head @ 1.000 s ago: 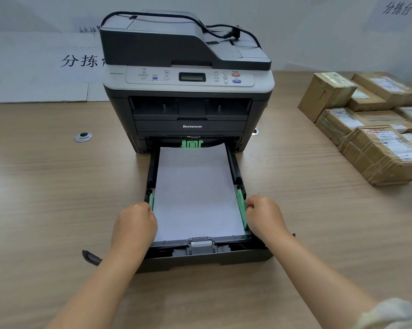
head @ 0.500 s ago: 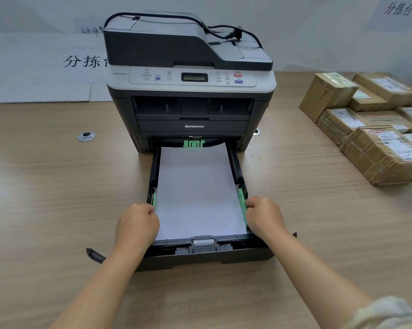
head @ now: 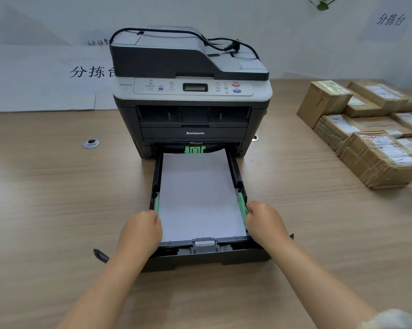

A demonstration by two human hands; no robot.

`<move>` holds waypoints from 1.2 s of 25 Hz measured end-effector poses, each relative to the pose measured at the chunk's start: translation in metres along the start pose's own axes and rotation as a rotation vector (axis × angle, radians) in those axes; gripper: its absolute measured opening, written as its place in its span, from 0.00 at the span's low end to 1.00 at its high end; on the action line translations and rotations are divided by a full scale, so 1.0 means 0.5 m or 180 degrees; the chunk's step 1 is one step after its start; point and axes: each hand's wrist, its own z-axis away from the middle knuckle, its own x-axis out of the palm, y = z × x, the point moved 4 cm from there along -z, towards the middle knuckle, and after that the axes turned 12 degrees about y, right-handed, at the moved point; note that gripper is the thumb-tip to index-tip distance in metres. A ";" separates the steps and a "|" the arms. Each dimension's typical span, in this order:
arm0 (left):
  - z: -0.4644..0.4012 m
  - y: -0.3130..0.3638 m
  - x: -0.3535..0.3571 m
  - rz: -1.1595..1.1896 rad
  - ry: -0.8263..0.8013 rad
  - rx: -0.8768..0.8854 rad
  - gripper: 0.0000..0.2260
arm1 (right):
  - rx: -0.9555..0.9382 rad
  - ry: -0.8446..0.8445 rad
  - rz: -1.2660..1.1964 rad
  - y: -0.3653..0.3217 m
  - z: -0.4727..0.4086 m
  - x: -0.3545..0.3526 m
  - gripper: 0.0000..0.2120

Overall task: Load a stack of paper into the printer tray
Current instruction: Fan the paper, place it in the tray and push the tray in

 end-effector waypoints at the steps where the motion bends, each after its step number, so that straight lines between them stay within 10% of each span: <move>1: 0.016 0.000 -0.008 -0.0048 0.0151 0.0176 0.12 | -0.0218 0.0252 0.0023 0.001 0.015 -0.011 0.14; 10: 0.211 -0.012 -0.011 -0.0241 0.1924 0.1600 0.19 | -0.1429 0.1938 -0.0076 0.047 0.252 -0.021 0.18; 30: 0.168 -0.025 0.097 -0.0904 0.1474 0.1232 0.31 | -0.1394 0.1263 0.0527 0.059 0.196 0.098 0.31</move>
